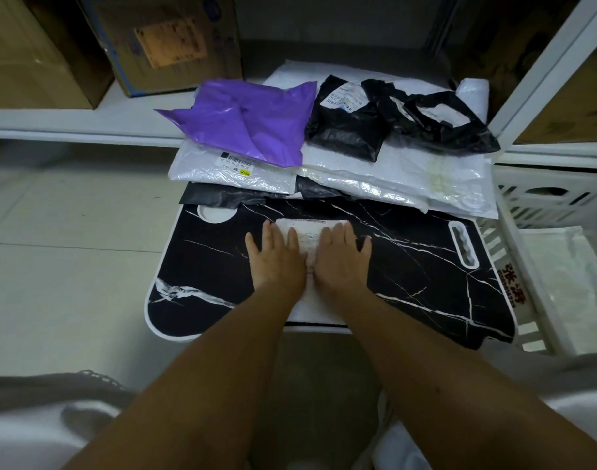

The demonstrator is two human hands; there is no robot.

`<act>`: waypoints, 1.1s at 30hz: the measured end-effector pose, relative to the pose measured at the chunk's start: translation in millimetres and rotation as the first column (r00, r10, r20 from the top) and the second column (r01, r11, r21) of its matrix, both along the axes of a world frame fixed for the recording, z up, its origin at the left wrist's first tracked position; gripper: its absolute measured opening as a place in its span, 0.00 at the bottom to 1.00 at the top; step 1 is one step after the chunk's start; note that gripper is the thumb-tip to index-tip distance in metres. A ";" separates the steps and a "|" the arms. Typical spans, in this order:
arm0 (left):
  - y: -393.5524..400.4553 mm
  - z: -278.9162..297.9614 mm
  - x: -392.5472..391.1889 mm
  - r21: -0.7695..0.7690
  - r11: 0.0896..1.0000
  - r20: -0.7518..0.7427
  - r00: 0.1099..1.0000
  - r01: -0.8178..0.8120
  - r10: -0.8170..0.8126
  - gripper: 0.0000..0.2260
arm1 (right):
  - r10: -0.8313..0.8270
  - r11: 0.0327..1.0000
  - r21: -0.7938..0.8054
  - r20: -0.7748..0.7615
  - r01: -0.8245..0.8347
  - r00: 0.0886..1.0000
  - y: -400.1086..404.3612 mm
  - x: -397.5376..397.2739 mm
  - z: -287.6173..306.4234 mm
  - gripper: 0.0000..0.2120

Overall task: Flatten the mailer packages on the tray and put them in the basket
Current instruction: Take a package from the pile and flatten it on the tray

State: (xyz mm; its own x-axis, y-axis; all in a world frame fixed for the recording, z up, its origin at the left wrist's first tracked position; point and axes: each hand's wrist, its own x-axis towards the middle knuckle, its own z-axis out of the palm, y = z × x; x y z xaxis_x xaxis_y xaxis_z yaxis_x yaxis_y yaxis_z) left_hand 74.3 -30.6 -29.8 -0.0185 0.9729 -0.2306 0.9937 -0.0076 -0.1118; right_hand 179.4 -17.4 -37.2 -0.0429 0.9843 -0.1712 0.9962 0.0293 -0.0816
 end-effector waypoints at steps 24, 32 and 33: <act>-48.1 5.7 -27.0 -0.204 0.922 0.018 0.943 0.328 -0.332 0.38 | 0.126 0.990 -0.062 -0.061 -0.130 0.990 -92.2 5.4 -10.0 0.30; -40.3 9.3 -25.5 -0.247 0.924 0.077 0.956 0.293 -0.283 0.47 | 0.212 0.974 -0.087 0.021 -0.210 0.977 -99.8 28.4 -20.4 0.29; -38.7 9.6 -27.0 -0.257 0.919 0.077 0.955 0.297 -0.287 0.47 | 0.208 0.975 -0.086 0.017 -0.205 0.978 -99.9 28.1 -20.1 0.29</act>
State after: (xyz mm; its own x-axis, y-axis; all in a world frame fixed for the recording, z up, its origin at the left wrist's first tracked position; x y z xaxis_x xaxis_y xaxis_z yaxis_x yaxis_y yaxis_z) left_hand 47.3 -69.3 -20.2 0.2707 0.8379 -0.4740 0.9461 -0.3225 -0.0297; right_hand 207.5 -117.4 -57.2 -0.2383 0.9368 -0.2560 0.9712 0.2289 -0.0666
